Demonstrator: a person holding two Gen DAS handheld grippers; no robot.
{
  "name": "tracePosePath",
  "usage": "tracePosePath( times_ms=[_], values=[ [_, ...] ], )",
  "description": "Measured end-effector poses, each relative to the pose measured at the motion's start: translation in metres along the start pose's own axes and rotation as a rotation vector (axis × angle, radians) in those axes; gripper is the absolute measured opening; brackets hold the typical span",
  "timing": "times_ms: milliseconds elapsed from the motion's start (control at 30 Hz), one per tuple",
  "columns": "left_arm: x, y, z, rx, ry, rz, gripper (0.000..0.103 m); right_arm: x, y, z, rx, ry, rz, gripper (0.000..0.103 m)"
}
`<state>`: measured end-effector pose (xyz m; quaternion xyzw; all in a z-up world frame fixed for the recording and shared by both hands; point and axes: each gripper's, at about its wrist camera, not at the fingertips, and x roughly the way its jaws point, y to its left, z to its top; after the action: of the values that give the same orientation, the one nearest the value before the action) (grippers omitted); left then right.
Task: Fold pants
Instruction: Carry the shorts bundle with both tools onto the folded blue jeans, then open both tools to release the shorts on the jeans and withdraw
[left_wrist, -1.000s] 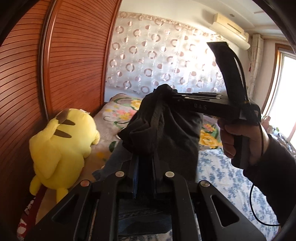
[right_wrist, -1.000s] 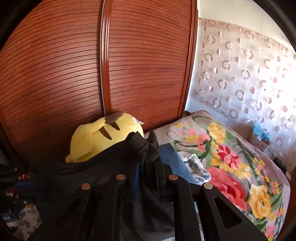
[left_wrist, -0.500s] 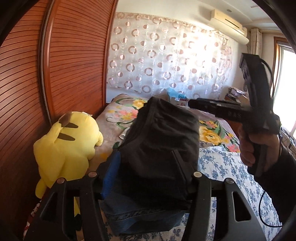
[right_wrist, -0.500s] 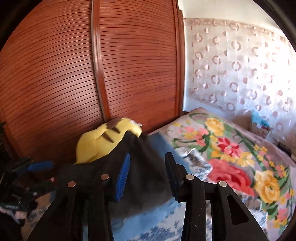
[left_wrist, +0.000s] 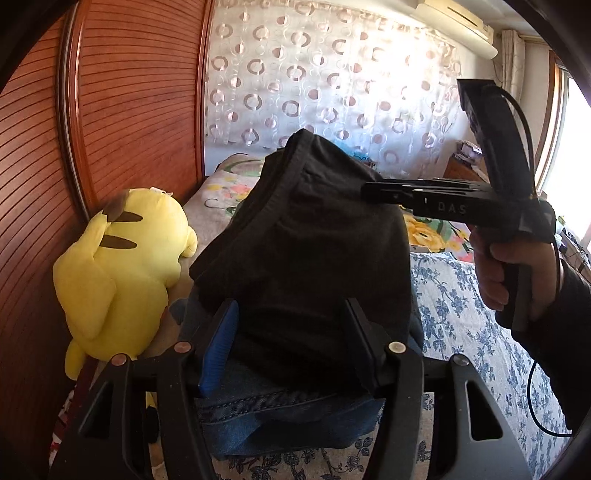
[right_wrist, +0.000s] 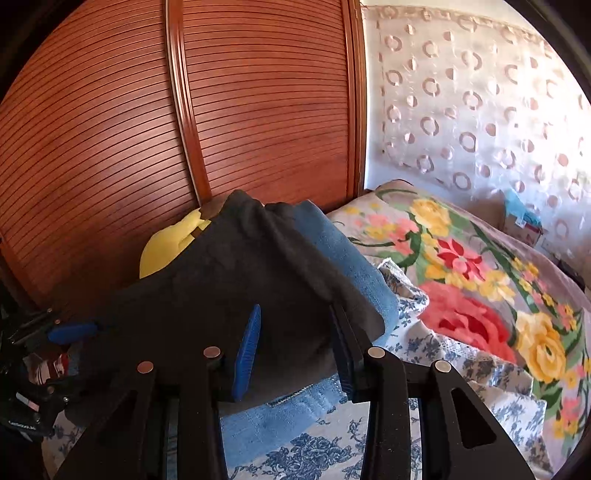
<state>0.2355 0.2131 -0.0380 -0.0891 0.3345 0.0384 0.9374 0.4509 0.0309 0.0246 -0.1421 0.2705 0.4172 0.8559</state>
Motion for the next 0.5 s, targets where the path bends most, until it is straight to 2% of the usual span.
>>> tracePosePath(
  times_ms=[167,233,300,500],
  values=[
    [0.0,0.0,0.001,0.001,0.004,0.009,0.066,-0.012,0.013,-0.001,0.008,-0.022,-0.012,0.039],
    [-0.002,-0.001,0.002,0.001,0.004,0.011,0.075,-0.021,0.016,-0.008,0.011,-0.032,-0.026,0.039],
    [-0.007,-0.003,0.002,0.005,-0.006,0.006,0.08,-0.031,0.019,-0.016,0.019,-0.042,-0.035,0.039],
    [-0.021,-0.019,0.0,0.043,-0.022,-0.013,0.082,-0.066,0.031,-0.038,0.047,-0.07,-0.054,0.039]
  ],
)
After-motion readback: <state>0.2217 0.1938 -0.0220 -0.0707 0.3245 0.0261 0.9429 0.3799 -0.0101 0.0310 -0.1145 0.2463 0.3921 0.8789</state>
